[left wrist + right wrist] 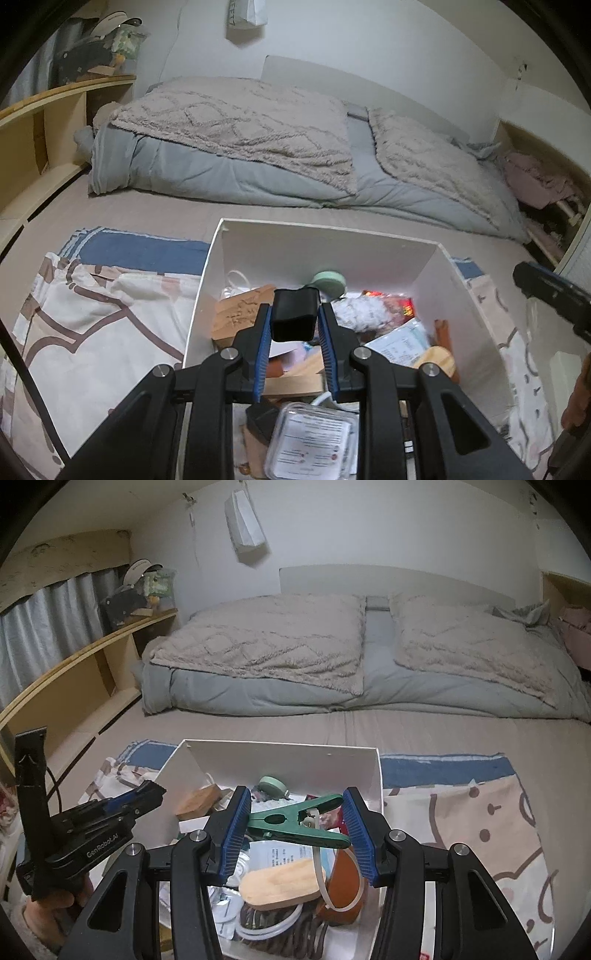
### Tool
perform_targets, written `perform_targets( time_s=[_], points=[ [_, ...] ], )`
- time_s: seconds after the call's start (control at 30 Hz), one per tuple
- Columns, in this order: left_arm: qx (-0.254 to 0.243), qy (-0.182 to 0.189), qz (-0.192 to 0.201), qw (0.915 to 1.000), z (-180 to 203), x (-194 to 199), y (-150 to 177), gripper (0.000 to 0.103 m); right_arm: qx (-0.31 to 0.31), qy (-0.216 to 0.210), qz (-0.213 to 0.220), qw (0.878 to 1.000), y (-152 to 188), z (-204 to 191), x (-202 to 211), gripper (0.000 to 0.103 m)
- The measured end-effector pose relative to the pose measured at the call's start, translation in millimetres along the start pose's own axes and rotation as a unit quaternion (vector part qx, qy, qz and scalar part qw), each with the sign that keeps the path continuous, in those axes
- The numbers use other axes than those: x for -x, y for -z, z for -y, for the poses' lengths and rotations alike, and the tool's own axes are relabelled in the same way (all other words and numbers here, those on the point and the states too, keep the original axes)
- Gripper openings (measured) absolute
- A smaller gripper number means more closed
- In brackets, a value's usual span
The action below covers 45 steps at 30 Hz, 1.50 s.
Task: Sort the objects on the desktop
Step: 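Open the left tool to drop the black object into the box, then lower the green clothespin into the box and open the right tool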
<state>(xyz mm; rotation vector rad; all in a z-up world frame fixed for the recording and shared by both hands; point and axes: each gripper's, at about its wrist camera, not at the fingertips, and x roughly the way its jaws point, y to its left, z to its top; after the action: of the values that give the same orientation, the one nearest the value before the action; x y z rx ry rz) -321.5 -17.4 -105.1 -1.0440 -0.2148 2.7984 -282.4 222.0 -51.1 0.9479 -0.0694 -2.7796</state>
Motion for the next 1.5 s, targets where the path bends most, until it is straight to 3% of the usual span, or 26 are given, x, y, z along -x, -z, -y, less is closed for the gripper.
perform_targets(
  time_s=[0.37,0.43,0.5,0.73,1.27,1.4,1.47,1.5],
  points=[
    [0.001,-0.045,-0.038,0.9983,-15.5,-21.9,9.7,0.026,-0.004,-0.021,-0.025,0.999,3.1,-8.3,-34.2,0.052],
    [0.010,-0.049,-0.044,0.9978,-20.0,-23.5,12.2,0.048,-0.007,-0.027,-0.031,0.999,4.6,-11.2,-38.8,0.052],
    [0.012,-0.048,-0.040,0.9980,-22.1,-21.4,14.8,0.056,-0.010,-0.033,-0.036,0.999,5.7,-15.1,-43.3,0.052],
    [-0.024,-0.045,-0.035,0.9981,-19.5,-15.5,22.3,0.057,-0.022,-0.057,-0.050,0.997,7.5,-30.9,-55.2,0.052],
    [-0.030,-0.023,-0.024,0.9990,-23.0,-5.5,26.6,0.058,-0.072,-0.104,-0.091,0.988,19.2,-42.4,-83.3,0.052],
    [-0.034,-0.021,-0.018,0.9990,-20.5,-2.7,27.3,0.069,-0.088,-0.115,-0.084,0.986,19.4,-41.9,-84.6,0.052],
    [-0.031,-0.015,-0.014,0.9993,-20.1,-0.6,27.5,0.071,-0.102,-0.119,-0.071,0.985,19.4,-39.7,-83.0,0.067],
    [-0.031,-0.013,-0.013,0.9993,-19.7,0.3,27.4,0.071,-0.110,-0.116,-0.063,0.985,18.8,-37.7,-81.3,0.096]
  ],
)
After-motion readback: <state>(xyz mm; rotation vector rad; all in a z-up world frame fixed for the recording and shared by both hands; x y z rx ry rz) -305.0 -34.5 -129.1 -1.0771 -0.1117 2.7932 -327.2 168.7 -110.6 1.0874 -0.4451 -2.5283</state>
